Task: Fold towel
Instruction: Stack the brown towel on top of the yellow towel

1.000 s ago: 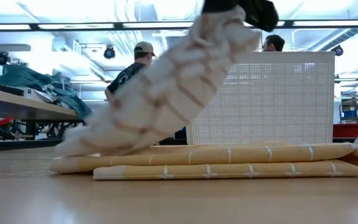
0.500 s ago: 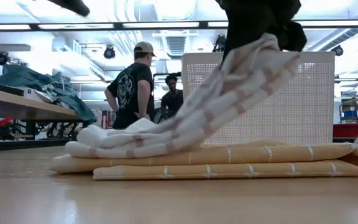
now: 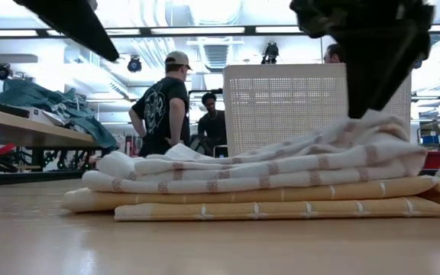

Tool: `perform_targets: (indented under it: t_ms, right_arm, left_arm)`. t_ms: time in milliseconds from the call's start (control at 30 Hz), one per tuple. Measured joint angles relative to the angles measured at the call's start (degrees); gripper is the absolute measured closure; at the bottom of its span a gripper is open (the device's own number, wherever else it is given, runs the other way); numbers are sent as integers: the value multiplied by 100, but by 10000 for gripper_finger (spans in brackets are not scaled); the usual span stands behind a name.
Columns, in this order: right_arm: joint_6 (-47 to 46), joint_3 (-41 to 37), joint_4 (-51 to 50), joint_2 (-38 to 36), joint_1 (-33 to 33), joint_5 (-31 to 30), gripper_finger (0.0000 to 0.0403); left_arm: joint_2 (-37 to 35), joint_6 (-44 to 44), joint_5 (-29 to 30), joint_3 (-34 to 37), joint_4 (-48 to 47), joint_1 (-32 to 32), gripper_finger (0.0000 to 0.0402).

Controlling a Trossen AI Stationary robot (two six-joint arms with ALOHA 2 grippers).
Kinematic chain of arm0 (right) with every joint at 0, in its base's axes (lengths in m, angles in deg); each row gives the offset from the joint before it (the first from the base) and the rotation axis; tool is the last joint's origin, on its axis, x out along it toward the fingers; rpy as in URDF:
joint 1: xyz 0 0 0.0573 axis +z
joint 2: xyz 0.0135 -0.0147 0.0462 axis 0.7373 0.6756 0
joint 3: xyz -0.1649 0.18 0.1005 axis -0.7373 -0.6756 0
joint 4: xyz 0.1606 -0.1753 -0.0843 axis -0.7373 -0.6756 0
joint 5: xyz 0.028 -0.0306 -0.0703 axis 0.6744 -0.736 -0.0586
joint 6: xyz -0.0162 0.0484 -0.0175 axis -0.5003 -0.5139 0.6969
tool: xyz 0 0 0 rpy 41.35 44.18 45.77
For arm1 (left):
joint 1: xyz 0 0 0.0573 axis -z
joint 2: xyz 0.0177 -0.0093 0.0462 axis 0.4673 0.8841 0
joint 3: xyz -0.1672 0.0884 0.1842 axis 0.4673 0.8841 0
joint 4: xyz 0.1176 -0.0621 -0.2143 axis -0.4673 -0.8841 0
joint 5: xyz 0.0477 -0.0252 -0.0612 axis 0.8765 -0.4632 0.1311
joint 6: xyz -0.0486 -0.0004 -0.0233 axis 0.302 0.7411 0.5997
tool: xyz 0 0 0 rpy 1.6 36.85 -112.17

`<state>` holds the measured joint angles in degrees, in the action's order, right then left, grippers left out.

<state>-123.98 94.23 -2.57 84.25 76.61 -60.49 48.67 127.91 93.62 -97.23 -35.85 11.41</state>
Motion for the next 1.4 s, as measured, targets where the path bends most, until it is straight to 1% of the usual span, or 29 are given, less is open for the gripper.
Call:
perform_targets:
  t_ms: [67,133,233,300,433,533,567,700,800,933,1067,1133,1233,1400]
  right_arm:
    - [-1,0,-32,0,84,-22,186]
    - [4,0,-24,0,182,-128,182]
    - [3,0,-39,0,342,-362,180]
    - [-34,0,-82,-20,445,-484,182]
    - [-184,0,-291,-141,663,-787,195]
    - [-133,0,-282,-221,848,-1036,213]
    - [35,0,-280,-229,939,-1213,219]
    - [999,-112,-193,-175,1402,-2357,243]
    - [1786,-320,188,-63,1676,-2797,254]
    - [2017,-621,886,3,1739,-2818,257]
    - [2245,-842,1644,6,1713,-2711,242]
    - [2386,-859,1751,7,1699,-2693,231]
    - [2524,-890,1787,40,1624,-2678,217]
    - [2717,-1036,1825,42,1403,-2681,204]
  left_arm:
    - [70,-282,-357,3,343,-146,374]
    - [137,-640,-574,14,707,-293,386]
    - [217,-1158,-750,27,1277,-528,399]
    - [249,-1401,-810,27,1520,-696,397]
    - [332,-1672,-962,31,1641,-1041,396]
    - [451,-1850,-1304,33,1702,-1273,400]
    - [507,-1997,-1449,33,1723,-1321,400]
    - [811,-3070,-2164,33,1788,-1344,396]
    - [1064,-3629,-2412,35,1840,-1329,386]
    - [1320,-3902,-2536,35,2178,-1333,359]
    - [1396,-4160,-2550,40,2686,-1344,323]
    - [1396,-4250,-2553,33,2851,-1356,307]
    - [1398,-4305,-2549,33,2839,-1370,288]
    - [1398,-4313,-2681,33,2841,-1406,273]
